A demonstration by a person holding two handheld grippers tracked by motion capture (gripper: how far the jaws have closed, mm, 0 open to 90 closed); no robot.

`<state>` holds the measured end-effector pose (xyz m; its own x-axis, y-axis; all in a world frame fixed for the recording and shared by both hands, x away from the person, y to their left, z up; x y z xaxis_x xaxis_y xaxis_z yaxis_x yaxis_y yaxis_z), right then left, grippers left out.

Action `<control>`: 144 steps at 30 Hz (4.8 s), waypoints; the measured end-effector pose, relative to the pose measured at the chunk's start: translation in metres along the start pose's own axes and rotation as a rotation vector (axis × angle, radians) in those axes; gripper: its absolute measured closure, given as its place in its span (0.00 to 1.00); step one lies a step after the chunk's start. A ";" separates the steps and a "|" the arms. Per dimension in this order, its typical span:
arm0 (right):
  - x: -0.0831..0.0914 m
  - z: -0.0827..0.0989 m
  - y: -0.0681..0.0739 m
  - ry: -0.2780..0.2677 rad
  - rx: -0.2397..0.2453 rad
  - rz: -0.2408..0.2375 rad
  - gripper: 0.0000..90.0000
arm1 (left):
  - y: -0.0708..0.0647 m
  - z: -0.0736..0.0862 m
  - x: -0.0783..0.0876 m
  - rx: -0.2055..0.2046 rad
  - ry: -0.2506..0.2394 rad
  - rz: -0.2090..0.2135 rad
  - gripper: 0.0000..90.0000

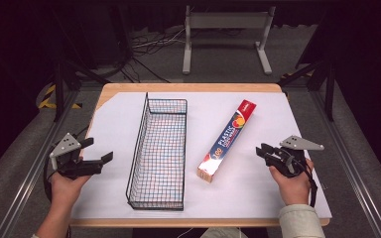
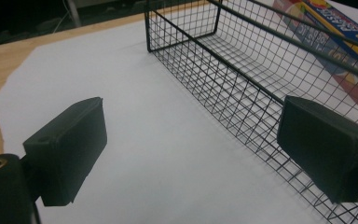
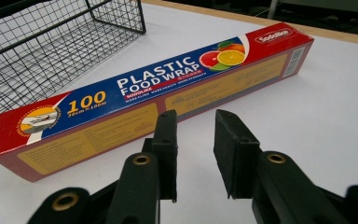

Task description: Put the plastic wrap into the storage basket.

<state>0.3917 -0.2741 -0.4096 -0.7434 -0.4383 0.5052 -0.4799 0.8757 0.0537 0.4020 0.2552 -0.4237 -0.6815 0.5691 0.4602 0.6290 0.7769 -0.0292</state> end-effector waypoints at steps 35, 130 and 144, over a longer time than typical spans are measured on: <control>-0.039 -0.059 0.096 0.026 0.119 -0.263 0.90 | 0.018 0.012 0.009 0.020 0.007 -0.060 0.10; -0.097 -0.003 0.139 0.781 0.271 -0.129 1.00 | 0.028 0.041 -0.012 0.016 -0.011 -0.055 0.08; -0.069 0.014 0.108 0.865 0.191 -0.071 1.00 | 0.029 0.042 -0.011 0.026 -0.011 -0.047 0.08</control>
<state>0.3844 -0.1518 -0.4510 -0.1339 -0.1163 0.9841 -0.6384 0.7697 0.0041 0.4124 0.2827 -0.4665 -0.7143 0.5349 0.4514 0.5864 0.8094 -0.0312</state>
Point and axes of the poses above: each handheld gripper's, and its own axes: x roughly backward along the jaws, z roughly out of its underside, y roughly to its left, the point moved 6 cm from there along -x, roughly forward along the jaws, and after that the axes turned 2 degrees about -x, right-handed, at the moved point
